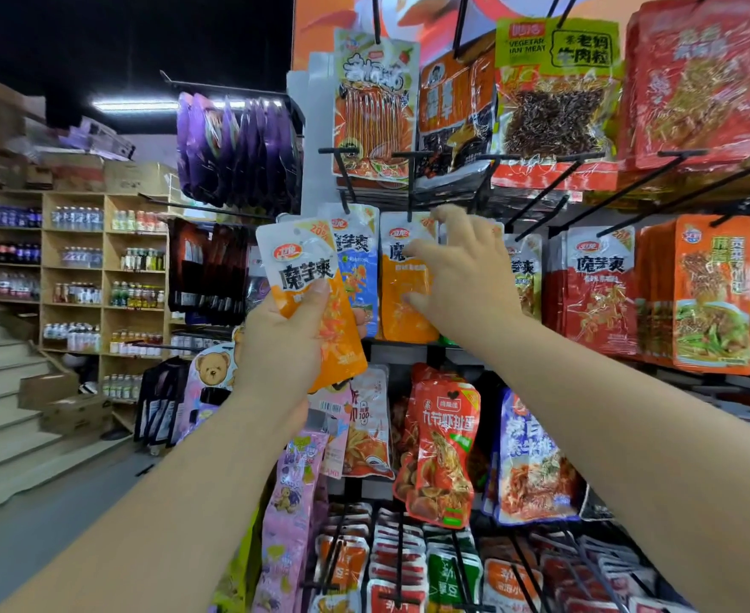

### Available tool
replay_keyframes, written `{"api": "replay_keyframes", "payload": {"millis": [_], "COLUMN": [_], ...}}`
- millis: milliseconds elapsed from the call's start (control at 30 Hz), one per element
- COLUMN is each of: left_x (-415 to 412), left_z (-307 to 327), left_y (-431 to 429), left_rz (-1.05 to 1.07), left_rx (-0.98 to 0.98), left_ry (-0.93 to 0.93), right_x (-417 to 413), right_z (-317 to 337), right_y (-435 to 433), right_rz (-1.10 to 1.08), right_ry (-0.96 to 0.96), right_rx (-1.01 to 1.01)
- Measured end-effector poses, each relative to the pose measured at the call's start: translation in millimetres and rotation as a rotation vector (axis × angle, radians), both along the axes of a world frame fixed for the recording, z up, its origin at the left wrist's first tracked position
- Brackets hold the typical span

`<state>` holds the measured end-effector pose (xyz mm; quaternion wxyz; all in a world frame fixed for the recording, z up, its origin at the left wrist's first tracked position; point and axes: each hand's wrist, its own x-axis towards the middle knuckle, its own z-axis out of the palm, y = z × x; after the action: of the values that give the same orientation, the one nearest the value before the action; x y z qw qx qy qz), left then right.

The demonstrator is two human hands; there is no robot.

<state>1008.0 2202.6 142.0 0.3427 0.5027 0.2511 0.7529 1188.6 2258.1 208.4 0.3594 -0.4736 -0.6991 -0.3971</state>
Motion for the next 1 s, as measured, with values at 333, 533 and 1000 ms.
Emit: {"api": "replay_keyframes", "payload": {"millis": [333, 533, 1000], "left_x": [1.0, 1.7, 0.8], "left_z": [2.6, 14.5, 5.4], "left_y": [-3.0, -11.0, -2.0], "left_rz": [-0.013, -0.053, 0.145], "left_rx": [-0.015, -0.024, -0.023], "left_ry": [0.012, 0.09, 0.48], "right_x": [-1.7, -11.6, -10.2], "right_z": [-3.5, 2.8, 26.2], "right_y": [5.0, -25.1, -32.0], "right_rz": [-0.065, 0.647, 0.756], "right_ry": [-0.217, 0.337, 0.747], "right_rx": [-0.105, -0.187, -0.354]}}
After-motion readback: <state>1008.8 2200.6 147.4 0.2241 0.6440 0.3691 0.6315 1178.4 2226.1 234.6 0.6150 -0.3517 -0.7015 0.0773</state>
